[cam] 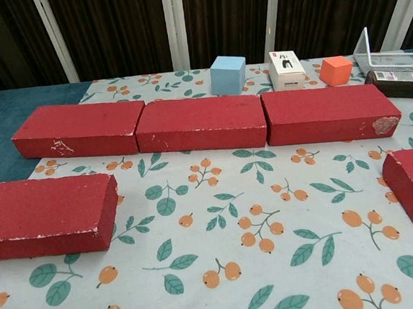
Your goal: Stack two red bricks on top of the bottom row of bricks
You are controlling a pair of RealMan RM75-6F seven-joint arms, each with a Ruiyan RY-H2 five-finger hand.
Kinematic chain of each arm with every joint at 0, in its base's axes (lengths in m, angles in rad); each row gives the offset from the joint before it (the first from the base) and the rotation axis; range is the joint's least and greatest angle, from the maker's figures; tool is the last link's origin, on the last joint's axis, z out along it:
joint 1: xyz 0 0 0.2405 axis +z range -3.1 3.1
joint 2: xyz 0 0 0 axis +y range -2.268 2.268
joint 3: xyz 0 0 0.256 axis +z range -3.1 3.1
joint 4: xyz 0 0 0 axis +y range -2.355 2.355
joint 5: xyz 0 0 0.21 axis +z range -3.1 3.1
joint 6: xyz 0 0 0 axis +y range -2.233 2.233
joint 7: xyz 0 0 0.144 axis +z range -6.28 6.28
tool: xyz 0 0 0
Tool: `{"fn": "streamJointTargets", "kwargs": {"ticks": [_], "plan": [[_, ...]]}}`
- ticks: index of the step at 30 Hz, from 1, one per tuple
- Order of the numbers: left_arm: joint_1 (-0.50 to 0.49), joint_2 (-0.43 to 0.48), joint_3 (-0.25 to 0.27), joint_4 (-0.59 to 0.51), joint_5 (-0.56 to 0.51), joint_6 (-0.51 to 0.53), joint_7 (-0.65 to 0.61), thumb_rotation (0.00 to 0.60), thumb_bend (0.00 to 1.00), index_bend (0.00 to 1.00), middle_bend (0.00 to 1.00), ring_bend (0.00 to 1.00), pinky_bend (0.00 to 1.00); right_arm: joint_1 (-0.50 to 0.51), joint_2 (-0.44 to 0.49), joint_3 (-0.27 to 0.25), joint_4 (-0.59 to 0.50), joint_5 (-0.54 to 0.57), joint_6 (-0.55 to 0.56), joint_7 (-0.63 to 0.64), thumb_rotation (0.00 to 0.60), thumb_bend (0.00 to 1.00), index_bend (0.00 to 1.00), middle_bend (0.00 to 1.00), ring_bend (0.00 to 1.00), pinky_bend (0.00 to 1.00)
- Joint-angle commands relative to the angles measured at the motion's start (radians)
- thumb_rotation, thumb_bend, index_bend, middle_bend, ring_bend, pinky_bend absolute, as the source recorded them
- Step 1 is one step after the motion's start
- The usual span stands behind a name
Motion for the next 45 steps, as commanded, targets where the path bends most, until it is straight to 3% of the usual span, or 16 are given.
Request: {"fn": "streamJointTargets", "kwargs": {"ticks": [1,12,17,26,34,45], "plan": [[-0.001,-0.002,-0.001,0.002,0.002,0.001,0.0,0.6,0.0,0.0,0.0,0.0,0.13,-0.003,-0.004,0.003,-0.004,0.002,0.007,-0.007,0.6,0.13,0.0,0.0,0.0,0.0],[0.015,0.01,-0.006,0.004,-0.002,0.032,-0.028,0.6,0.0,0.0,0.0,0.0,0.13,-0.001,-0.006,-0.008,-0.063,0.057,-0.051,-0.026,0.6,0.13,0.0,0.0,0.0,0.0],[0.017,0.017,-0.003,0.006,-0.016,0.022,-0.029,0.6,0.0,0.0,0.0,0.0,0.13,0.053,0.014,-0.032,-0.11,0.126,-0.209,-0.084,0.6,0.13,0.0,0.0,0.0,0.0],[0.033,0.018,-0.012,0.0,-0.037,0.048,-0.016,0.6,0.0,0.0,0.0,0.0,0.13,0.17,-0.035,0.032,-0.127,0.309,-0.36,-0.296,0.6,0.13,0.0,0.0,0.0,0.0],[0.034,0.02,-0.016,-0.008,-0.052,0.044,-0.001,0.6,0.0,0.0,0.0,0.0,0.13,0.241,-0.072,0.069,-0.143,0.438,-0.401,-0.429,0.6,0.13,0.0,0.0,0.0,0.0],[0.043,0.013,-0.021,-0.02,-0.06,0.06,0.022,0.6,0.0,0.0,0.0,0.0,0.13,0.317,-0.104,0.081,-0.103,0.598,-0.442,-0.553,0.6,0.13,0.0,0.0,0.0,0.0]]}}
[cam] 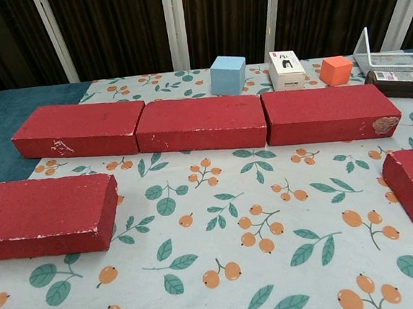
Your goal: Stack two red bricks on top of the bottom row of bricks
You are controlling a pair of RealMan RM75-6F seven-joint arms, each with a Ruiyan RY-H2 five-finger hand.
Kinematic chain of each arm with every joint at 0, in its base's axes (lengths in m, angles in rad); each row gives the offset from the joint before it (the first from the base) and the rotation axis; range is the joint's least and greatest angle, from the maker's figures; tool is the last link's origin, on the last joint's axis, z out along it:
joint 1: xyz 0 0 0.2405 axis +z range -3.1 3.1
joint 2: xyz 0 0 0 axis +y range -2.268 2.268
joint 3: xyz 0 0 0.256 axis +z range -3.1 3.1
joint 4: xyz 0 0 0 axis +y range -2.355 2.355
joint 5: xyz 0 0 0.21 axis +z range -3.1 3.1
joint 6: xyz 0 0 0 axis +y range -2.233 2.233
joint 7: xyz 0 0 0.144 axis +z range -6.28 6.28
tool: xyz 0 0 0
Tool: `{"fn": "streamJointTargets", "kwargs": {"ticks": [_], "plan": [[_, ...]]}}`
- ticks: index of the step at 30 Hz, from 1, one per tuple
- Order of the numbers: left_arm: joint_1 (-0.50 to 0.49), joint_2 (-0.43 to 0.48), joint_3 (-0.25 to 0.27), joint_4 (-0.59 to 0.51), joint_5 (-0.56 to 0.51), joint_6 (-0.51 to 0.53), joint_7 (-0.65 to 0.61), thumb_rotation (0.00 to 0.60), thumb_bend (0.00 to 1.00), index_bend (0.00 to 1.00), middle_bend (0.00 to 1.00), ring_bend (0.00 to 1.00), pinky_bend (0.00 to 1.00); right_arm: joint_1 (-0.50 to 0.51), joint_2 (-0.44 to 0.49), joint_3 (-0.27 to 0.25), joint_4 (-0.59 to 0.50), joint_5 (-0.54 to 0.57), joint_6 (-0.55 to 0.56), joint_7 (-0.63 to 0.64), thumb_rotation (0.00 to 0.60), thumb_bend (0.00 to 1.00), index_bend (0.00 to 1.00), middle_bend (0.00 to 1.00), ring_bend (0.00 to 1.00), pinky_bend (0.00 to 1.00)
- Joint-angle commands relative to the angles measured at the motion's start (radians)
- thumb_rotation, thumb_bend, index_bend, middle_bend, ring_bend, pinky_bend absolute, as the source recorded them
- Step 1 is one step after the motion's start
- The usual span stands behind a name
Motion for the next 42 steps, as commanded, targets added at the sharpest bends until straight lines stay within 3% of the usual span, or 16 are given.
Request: {"fn": "streamJointTargets", "kwargs": {"ticks": [1,36,38,42], "plan": [[0.002,-0.004,-0.001,-0.002,0.0,0.004,0.006,0.6,0.0,0.0,0.0,0.0,0.13,0.025,-0.009,0.005,0.018,0.046,-0.012,-0.03,0.6,0.13,0.0,0.0,0.0,0.0],[-0.004,-0.039,-0.009,-0.013,-0.014,-0.005,0.1,0.6,0.0,0.0,0.0,0.0,0.13,0.14,0.019,-0.043,0.1,0.226,-0.078,-0.142,0.6,0.13,0.0,0.0,0.0,0.0],[-0.003,-0.039,-0.009,-0.013,-0.013,-0.004,0.1,0.6,0.0,0.0,0.0,0.0,0.13,0.148,0.019,-0.046,0.101,0.24,-0.08,-0.151,0.6,0.13,0.0,0.01,0.0,0.0],[-0.004,-0.039,-0.008,-0.013,-0.011,-0.006,0.1,0.6,0.0,0.0,0.0,0.0,0.13,0.162,0.014,-0.05,0.105,0.256,-0.079,-0.164,0.6,0.13,0.0,0.14,0.0,0.0]]}}
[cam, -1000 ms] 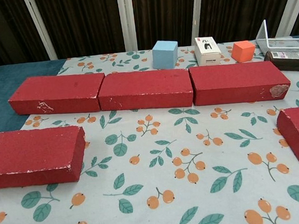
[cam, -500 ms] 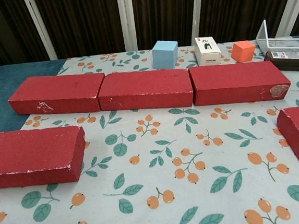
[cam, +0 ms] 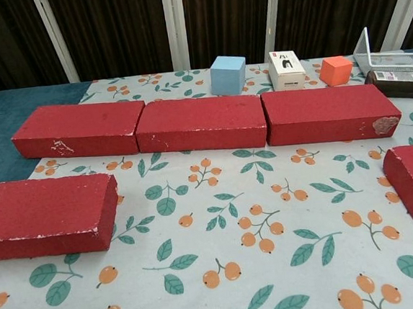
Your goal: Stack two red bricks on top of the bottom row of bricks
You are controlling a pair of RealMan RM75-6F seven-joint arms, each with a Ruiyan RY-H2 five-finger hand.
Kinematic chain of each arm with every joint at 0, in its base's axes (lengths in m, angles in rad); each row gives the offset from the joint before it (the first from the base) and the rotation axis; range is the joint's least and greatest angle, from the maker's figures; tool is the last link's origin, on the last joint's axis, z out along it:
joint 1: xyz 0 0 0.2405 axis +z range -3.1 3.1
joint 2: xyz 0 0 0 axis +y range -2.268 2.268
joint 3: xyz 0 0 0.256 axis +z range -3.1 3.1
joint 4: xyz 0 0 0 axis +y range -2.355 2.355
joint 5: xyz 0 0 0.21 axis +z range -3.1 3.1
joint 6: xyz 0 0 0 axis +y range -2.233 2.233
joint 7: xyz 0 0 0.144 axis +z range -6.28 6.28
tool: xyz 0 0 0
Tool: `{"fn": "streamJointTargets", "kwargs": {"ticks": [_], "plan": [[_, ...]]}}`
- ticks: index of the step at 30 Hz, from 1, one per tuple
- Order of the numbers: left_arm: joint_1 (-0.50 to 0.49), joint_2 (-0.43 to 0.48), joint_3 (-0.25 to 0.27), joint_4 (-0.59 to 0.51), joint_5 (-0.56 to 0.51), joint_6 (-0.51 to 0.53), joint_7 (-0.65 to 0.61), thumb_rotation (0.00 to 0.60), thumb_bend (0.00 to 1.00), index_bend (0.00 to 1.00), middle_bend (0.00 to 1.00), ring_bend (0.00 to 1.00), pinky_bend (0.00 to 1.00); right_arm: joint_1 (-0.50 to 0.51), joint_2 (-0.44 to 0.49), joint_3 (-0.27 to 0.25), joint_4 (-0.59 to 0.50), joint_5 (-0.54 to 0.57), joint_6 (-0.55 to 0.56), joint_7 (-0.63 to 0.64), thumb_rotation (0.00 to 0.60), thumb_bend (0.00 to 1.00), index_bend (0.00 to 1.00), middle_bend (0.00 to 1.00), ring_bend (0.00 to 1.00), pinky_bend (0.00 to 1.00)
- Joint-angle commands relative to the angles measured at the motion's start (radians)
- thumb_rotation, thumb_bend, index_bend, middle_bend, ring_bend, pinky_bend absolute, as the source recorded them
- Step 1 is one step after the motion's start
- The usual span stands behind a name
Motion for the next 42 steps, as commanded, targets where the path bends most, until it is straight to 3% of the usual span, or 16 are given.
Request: {"fn": "streamJointTargets", "kwargs": {"ticks": [1,9,13,22,31,36,42], "plan": [[-0.001,0.0,0.001,-0.001,0.002,-0.002,0.0,0.6,0.0,0.0,0.0,0.0,0.13,0.008,-0.004,-0.005,0.004,0.008,-0.002,-0.009,0.6,0.13,0.0,0.17,0.0,0.0],[0.002,0.004,0.002,0.004,0.006,0.002,-0.011,0.6,0.0,0.0,0.0,0.0,0.13,0.034,-0.011,-0.021,0.013,0.031,-0.021,-0.023,0.6,0.13,0.26,0.35,0.15,0.0],[0.002,0.005,0.002,0.003,0.007,0.001,-0.013,0.6,0.0,0.0,0.0,0.0,0.13,0.043,-0.011,-0.026,0.011,0.032,-0.019,-0.026,0.6,0.13,0.35,0.37,0.18,0.0],[0.002,0.01,0.002,0.008,0.008,-0.001,-0.027,0.6,0.0,0.0,0.0,0.0,0.13,0.033,0.033,-0.014,-0.044,-0.019,0.021,0.024,0.6,0.13,0.42,0.37,0.19,0.0],[0.002,0.015,0.003,0.009,0.012,-0.003,-0.045,0.6,0.0,0.0,0.0,0.0,0.13,0.064,0.201,0.061,-0.24,-0.045,0.082,0.034,0.6,0.13,0.42,0.37,0.19,0.0],[0.0,0.017,0.001,0.011,0.005,-0.008,-0.05,0.6,0.0,0.0,0.0,0.0,0.13,0.186,0.265,0.144,-0.344,0.073,0.074,-0.072,0.6,0.13,0.42,0.37,0.19,0.0],[-0.003,0.016,-0.003,0.011,-0.004,-0.015,-0.05,0.6,0.0,0.0,0.0,0.0,0.13,0.461,0.21,0.234,-0.332,0.423,0.047,-0.278,0.6,0.13,0.42,0.37,0.2,0.0]]}}
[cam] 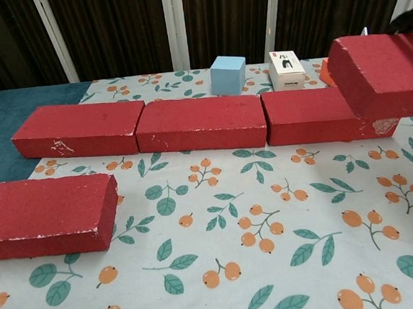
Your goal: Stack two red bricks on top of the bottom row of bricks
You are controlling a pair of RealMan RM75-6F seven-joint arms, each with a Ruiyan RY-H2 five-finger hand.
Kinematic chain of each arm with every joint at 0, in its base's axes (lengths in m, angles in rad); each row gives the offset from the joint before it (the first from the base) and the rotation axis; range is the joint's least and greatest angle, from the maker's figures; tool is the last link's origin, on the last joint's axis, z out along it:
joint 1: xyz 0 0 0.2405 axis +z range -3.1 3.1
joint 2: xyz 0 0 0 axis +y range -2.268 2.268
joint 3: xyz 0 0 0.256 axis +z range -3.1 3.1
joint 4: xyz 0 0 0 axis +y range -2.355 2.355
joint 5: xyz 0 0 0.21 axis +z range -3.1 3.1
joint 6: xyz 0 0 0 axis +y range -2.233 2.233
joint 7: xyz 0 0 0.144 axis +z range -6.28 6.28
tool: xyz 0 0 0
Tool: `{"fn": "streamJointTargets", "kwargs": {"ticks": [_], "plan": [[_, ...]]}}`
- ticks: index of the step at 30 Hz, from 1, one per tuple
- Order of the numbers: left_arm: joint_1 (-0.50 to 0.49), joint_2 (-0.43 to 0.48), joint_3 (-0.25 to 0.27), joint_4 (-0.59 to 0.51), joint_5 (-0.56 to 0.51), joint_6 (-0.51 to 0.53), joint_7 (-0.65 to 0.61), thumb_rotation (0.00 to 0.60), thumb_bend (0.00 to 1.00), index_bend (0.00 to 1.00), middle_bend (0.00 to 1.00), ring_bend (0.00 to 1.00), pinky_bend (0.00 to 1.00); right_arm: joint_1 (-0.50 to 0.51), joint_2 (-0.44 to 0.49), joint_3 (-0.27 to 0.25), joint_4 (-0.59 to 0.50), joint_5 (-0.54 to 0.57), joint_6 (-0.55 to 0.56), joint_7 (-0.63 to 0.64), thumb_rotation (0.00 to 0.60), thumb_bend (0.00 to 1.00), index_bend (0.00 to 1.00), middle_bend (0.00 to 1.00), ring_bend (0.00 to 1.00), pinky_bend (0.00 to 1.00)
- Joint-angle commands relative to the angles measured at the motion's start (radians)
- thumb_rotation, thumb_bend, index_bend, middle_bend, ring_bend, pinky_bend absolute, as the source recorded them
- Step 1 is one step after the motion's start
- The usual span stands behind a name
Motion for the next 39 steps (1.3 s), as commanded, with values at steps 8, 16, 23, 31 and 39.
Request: {"fn": "streamJointTargets", "kwargs": {"ticks": [8,16,23,31,39], "plan": [[-0.009,-0.005,-0.017,0.003,-0.043,-0.018,0.01,0.6,0.0,0.0,0.0,0.0,0.13,0.582,-0.242,0.153,0.244,0.772,0.063,-0.421,0.6,0.13,0.42,0.38,0.2,0.0],[-0.025,-0.015,-0.027,0.01,-0.072,-0.044,0.034,0.6,0.0,0.0,0.0,0.0,0.13,0.762,-0.429,0.199,0.546,1.027,0.097,-0.602,0.6,0.13,0.42,0.38,0.2,0.0],[-0.033,-0.018,-0.037,0.015,-0.101,-0.059,0.037,0.6,0.0,0.0,0.0,0.0,0.13,0.832,-0.564,0.218,0.763,1.126,0.122,-0.733,0.6,0.13,0.42,0.38,0.21,0.0],[-0.04,-0.022,-0.044,0.02,-0.12,-0.068,0.036,0.6,0.0,0.0,0.0,0.0,0.13,0.843,-0.664,0.274,0.928,1.153,0.093,-0.811,0.6,0.13,0.42,0.38,0.21,0.0],[-0.044,-0.023,-0.048,0.024,-0.135,-0.073,0.038,0.6,0.0,0.0,0.0,0.0,0.13,0.825,-0.717,0.332,1.014,1.139,0.052,-0.841,0.6,0.13,0.43,0.39,0.22,0.0]]}}
